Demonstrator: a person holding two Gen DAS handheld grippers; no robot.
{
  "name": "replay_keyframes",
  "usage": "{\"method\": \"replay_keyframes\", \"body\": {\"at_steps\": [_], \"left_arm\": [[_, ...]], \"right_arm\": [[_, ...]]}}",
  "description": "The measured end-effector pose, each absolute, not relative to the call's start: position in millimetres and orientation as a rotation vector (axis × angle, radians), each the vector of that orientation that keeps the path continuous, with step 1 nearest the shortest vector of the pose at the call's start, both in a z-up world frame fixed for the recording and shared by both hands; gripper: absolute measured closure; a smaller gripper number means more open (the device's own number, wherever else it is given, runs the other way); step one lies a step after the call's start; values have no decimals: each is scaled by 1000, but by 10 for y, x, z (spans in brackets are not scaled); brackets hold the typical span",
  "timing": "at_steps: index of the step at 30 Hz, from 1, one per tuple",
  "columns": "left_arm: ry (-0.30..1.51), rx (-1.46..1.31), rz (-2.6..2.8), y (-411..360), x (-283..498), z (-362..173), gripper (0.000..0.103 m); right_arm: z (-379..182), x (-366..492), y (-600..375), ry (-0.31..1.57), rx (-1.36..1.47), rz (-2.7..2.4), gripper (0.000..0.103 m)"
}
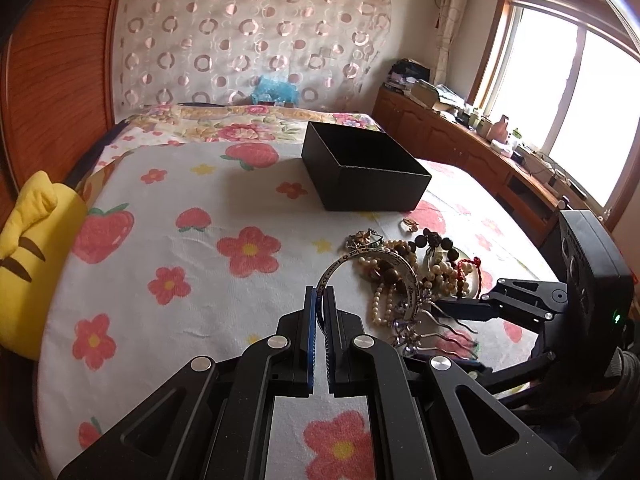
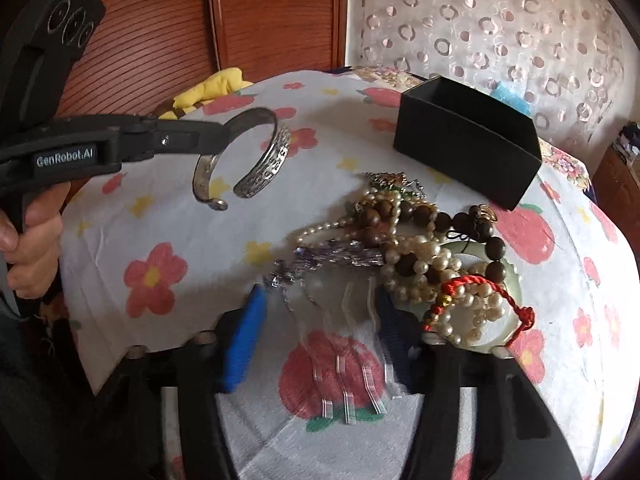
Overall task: Organize jewelry
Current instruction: 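Grasp the silver hair comb with the right tool while the left tool lifts the bangle, then carry bangle and comb into the black box and open both tools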
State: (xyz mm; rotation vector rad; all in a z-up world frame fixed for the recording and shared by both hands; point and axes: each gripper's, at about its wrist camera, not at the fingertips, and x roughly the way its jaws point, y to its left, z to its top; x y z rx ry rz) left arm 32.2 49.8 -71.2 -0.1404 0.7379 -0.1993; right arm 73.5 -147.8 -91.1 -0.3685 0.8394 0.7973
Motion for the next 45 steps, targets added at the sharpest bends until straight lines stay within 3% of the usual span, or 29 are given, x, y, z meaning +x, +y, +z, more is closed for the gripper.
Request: {"method": "replay_keyframes", "body": {"at_steps": [9, 10, 11, 12, 17, 21, 36, 45], "left_arm": [[738, -142, -201, 500, 325, -718, 100], [738, -143, -201, 505, 324, -707, 100], [738, -142, -201, 501, 324, -716, 100], [737, -143, -200, 505, 324, -707, 100], [737, -144, -201, 504, 324, -711, 100], [738, -144, -200, 502, 331, -708, 100], [696, -120, -213, 354, 523, -609, 100], [649, -78, -236, 165, 1100, -282, 100]], "right_arm": [[-838, 694, -1533, 813, -343, 823, 64], [-813, 686, -1549, 806, -338, 824, 67], [-796, 673, -1564, 801, -336, 821, 80], [-784, 676, -1573, 801, -328, 826, 84], [-766, 701, -1621, 808, -303, 833, 87], [-684, 669, -1649, 785, -277, 851, 100], [-213, 969, -1856, 678, -258, 808, 100], [6, 1531, -2098, 621, -260, 720, 100]]}}
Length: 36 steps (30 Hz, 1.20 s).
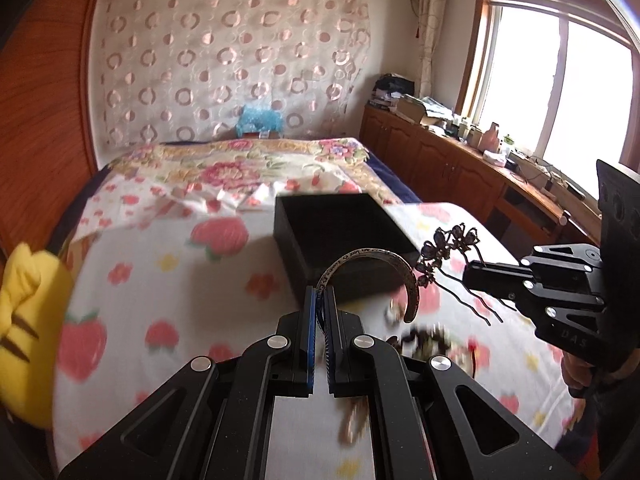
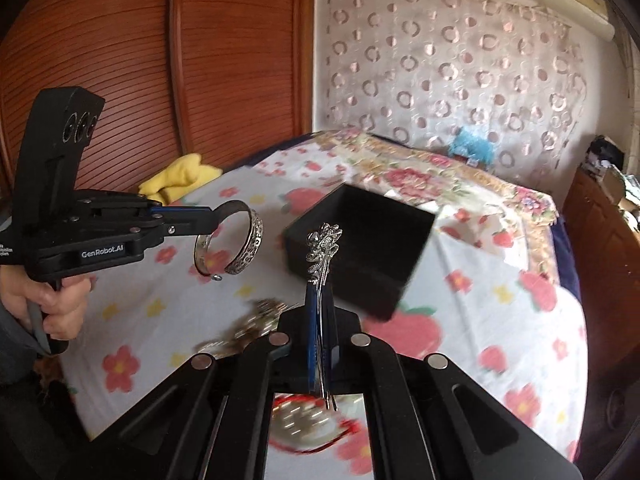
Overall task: Organize jewelry
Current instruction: 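Carry bangle and comb into the black box and open both tools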
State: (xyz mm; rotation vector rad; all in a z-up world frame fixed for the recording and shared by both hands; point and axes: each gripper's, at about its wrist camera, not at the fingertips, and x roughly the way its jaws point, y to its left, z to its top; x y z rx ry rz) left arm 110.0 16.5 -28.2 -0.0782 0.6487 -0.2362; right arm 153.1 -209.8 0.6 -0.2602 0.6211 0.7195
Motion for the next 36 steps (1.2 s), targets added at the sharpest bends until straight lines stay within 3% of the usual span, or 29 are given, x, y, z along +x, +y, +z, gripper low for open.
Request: {"method": "replay_keyframes", "body": {"at_steps": [19, 28, 32, 36], "left_arm": [[785, 21, -224, -247, 2342, -554, 100], [756, -16, -246, -144, 2317, -342, 93], [711, -30, -214, 10, 2200, -197, 85], [696, -44, -189, 161, 2129, -137, 85]], "right_arm": [[8, 2461, -2155, 625, -194, 754, 100], [-109, 2598, -2004, 660, -211, 812, 100], [-177, 2678, -1901, 698, -214, 834, 100], [-272, 2696, -1738, 741, -224, 891, 100]]}}
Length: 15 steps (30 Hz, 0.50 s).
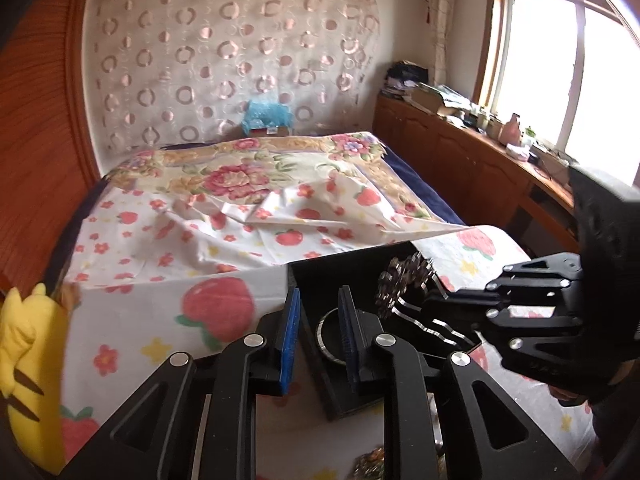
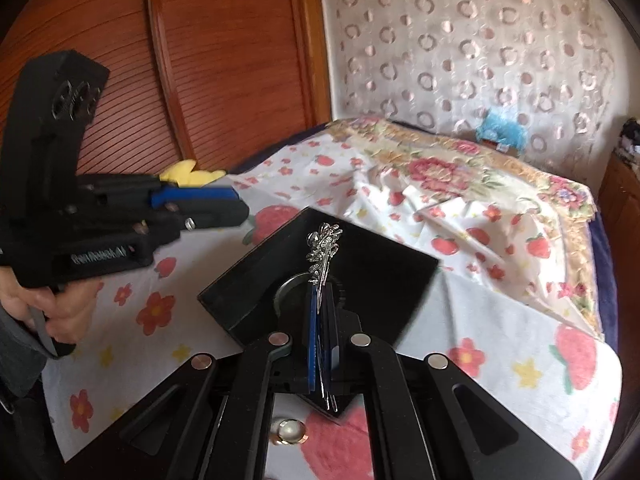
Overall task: Organize jewelry
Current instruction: 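Carry bangle and comb into the black box and open both tools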
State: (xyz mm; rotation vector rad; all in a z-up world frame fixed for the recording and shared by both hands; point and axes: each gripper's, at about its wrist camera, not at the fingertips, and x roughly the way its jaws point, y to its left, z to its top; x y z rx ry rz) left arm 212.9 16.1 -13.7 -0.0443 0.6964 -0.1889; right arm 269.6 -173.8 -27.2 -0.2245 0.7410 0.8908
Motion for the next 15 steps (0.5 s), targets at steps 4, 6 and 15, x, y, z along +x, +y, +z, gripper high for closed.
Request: {"method": "replay_keyframes", "body": {"at_steps": [4, 6, 15], "left_arm": [[693, -65, -168, 288, 2063, -143, 85], [696, -71, -164, 325, 2029, -170, 85], [700, -76, -163, 346, 1890, -238, 85]], "right_arm": [[-387, 2796, -1657, 811, -217, 908, 100], [-426, 2850, -1653, 831, -211, 910, 100], [-414, 2928, -1649, 838, -203, 896, 95]]}}
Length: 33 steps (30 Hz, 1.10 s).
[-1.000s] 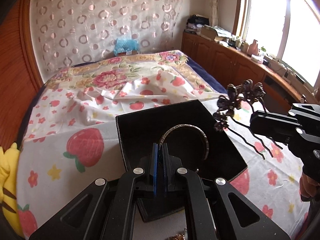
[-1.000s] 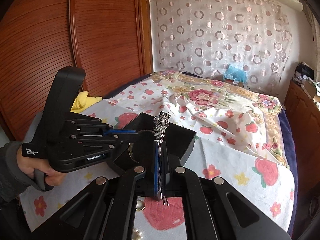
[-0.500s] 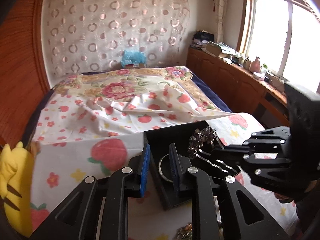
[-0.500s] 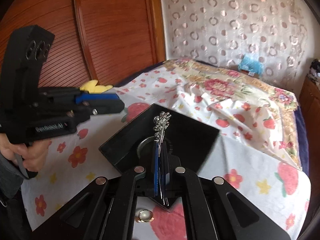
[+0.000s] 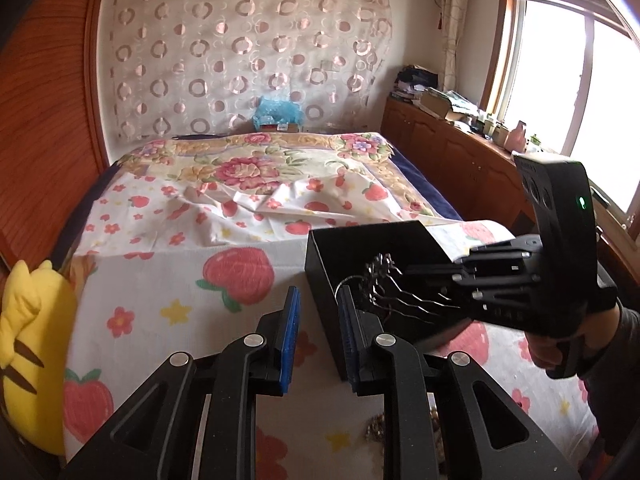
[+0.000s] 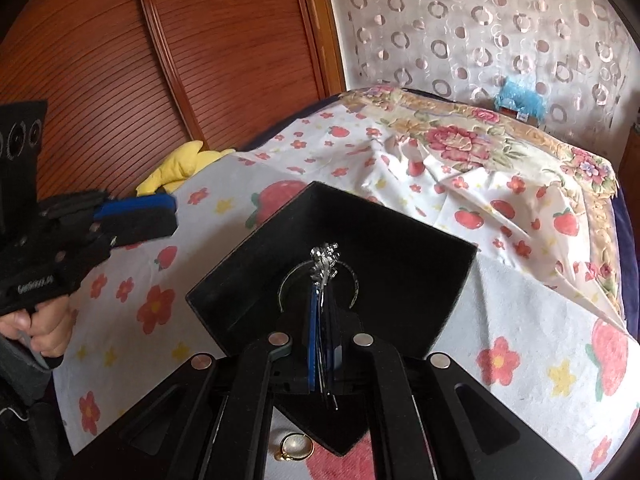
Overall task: Organize jewelry
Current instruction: 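Carry bangle and comb into the black box and open both tools, then move both open tools back over the jewelry pile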
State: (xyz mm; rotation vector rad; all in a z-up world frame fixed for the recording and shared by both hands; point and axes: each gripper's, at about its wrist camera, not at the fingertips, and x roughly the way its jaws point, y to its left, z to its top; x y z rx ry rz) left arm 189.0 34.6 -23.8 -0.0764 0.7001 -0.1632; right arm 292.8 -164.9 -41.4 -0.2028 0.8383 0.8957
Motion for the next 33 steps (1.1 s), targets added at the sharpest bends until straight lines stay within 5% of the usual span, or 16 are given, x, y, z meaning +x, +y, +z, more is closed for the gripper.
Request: {"method": "replay_keyframes", "body": {"at_steps": [4, 33], "left_arm": [[702, -67, -162, 326, 1751, -289, 85], [720, -37, -261, -59, 568, -508, 85]], "right_arm": [[-347, 2915, -1742, 804, -213, 836, 77], [-552, 1214, -2682, 761, -74, 618, 72]]}}
